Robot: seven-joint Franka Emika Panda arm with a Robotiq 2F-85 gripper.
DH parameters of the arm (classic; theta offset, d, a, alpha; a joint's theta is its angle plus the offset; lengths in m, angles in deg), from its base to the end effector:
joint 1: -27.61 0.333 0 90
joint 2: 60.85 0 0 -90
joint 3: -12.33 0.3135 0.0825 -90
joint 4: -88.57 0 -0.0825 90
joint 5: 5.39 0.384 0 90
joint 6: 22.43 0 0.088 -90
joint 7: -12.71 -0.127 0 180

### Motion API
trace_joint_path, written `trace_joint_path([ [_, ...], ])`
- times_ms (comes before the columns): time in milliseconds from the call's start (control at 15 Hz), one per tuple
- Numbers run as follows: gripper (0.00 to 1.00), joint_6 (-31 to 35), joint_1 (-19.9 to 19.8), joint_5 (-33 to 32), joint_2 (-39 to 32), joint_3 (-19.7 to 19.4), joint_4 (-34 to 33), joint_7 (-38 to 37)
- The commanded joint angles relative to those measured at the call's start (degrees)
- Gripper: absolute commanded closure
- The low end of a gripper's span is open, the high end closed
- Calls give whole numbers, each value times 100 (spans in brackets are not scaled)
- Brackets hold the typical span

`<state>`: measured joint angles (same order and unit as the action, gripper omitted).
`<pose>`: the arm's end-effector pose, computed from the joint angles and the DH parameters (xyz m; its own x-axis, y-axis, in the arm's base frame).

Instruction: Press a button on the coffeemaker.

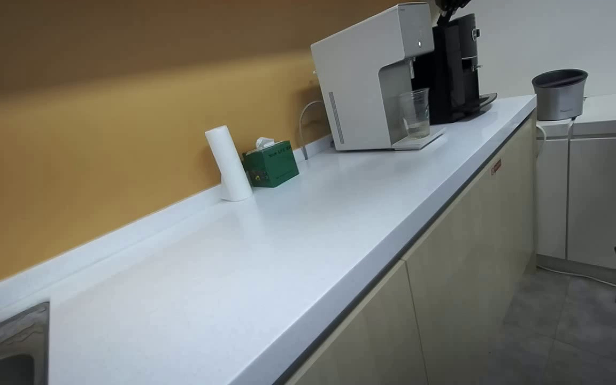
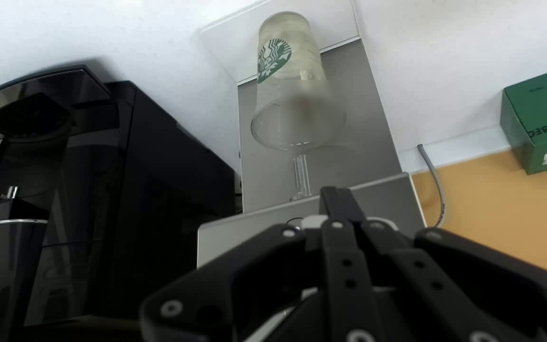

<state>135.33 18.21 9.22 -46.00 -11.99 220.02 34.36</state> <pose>0.4324 -0.3129 0.5067 0.6619 -0.3461 0.6649 -0.3937 -0.9153 -0.0845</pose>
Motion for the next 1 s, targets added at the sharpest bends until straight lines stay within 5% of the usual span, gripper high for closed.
trace_joint_path([
  [0,100,314,141,328,-57,-114,-11,140],
  [467,100,664,984,2169,-442,-836,-374,1603],
  [933,100,349,1157,2937,-956,-1219,-802,2517],
])
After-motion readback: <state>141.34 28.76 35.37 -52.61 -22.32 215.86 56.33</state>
